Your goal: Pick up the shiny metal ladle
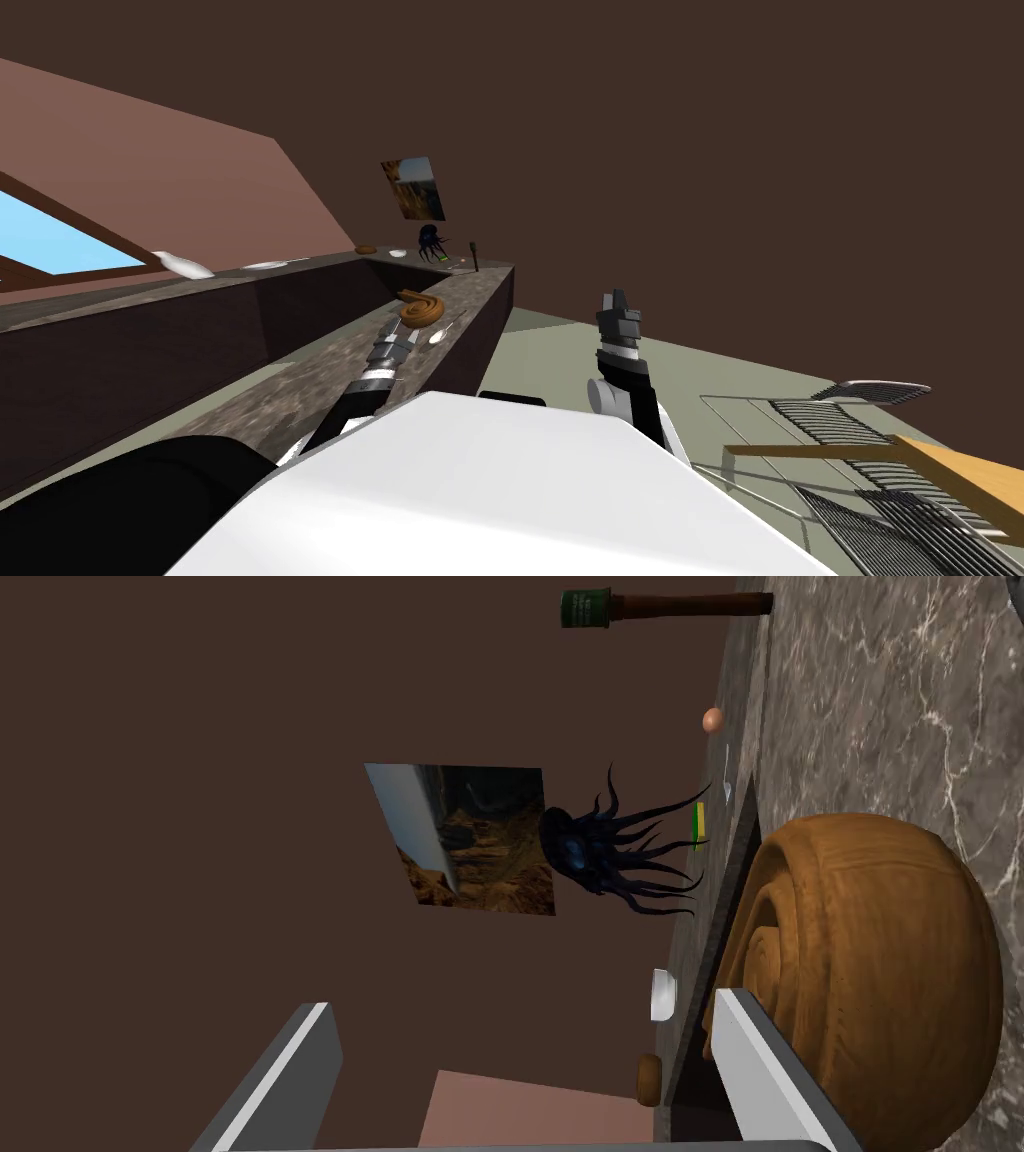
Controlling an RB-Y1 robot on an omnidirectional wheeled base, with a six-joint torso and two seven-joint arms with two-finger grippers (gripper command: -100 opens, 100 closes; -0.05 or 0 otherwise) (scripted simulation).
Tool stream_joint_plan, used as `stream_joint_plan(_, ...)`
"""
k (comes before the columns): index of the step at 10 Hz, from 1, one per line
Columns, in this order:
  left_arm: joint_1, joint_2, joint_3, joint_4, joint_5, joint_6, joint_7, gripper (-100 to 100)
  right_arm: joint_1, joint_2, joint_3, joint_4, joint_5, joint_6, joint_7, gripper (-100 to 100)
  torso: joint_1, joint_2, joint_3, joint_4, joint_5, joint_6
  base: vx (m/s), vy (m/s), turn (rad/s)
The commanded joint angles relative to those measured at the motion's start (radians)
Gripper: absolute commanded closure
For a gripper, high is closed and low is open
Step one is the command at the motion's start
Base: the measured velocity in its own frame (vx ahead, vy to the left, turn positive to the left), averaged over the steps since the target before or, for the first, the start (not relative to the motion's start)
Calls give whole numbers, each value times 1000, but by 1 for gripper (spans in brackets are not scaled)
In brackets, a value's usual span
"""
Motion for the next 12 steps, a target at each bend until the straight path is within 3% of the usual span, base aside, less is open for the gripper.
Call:
stream_joint_plan(1,47,15,24,23,21,33,26,-100,0,0,0,0,0,0,0,0,0,0,0,0,0,0,62,-94,73)
stream_joint_plan(2,47,15,24,23,21,33,26,-100,0,0,0,0,0,0,0,0,0,-1,0,0,0,0,62,-73,48)
stream_joint_plan(3,79,30,48,39,46,55,54,-100,0,0,0,0,0,0,0,0,1,-1,-1,0,0,0,72,-68,61)
stream_joint_plan(4,98,30,48,39,46,55,54,-100,0,0,0,0,0,0,0,0,1,-1,-1,0,0,0,61,-58,45)
stream_joint_plan(6,175,55,96,70,101,103,106,-100,0,0,0,0,0,0,0,0,1,-1,-1,0,0,0,104,-85,86)
stream_joint_plan(9,259,66,118,85,133,129,130,-100,0,0,0,0,0,0,0,0,0,-3,-1,-1,0,0,83,-77,39)
stream_joint_plan(12,355,83,159,112,202,183,175,-100,0,0,0,0,0,0,0,0,2,-3,-2,-1,0,0,99,-63,38)
